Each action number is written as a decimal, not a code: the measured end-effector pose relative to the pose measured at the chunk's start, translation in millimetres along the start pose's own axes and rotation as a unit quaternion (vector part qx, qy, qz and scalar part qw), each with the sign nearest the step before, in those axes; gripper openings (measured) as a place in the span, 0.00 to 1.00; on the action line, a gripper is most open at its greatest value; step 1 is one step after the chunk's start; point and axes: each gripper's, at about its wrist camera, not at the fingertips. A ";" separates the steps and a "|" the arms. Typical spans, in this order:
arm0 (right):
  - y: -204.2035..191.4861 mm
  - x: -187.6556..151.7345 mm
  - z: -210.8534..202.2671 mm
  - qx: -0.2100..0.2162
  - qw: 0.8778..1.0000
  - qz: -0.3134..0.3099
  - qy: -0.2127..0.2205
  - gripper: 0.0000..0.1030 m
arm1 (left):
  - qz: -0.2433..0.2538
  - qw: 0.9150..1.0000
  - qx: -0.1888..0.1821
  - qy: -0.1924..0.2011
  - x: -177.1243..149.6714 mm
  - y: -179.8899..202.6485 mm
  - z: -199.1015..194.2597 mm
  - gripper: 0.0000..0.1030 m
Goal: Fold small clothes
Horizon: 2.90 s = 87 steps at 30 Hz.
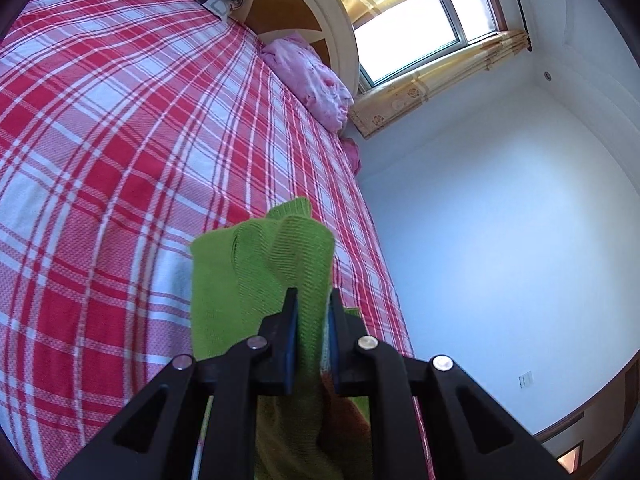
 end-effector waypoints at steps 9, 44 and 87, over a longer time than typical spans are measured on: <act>37.5 -4.7 -8.4 -0.001 0.999 0.034 -0.003 0.06 | 0.015 1.000 -0.009 -0.015 -6.2 30.1 25.8 0.13; 125.8 -73.4 -10.4 0.025 0.988 0.133 -0.074 0.06 | 0.282 0.855 0.341 -0.272 -103.8 121.9 224.8 0.62; 206.2 -110.7 -13.2 0.020 0.934 0.337 -0.119 0.06 | 0.287 0.875 0.307 -0.240 -123.9 161.3 268.3 0.10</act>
Point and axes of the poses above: each gripper's, at about its wrist camera, not at the fingertips, and z roughly the way its jaws point, y to its right, x to its top, and after that the axes turned 6 degrees about -x, right-handed
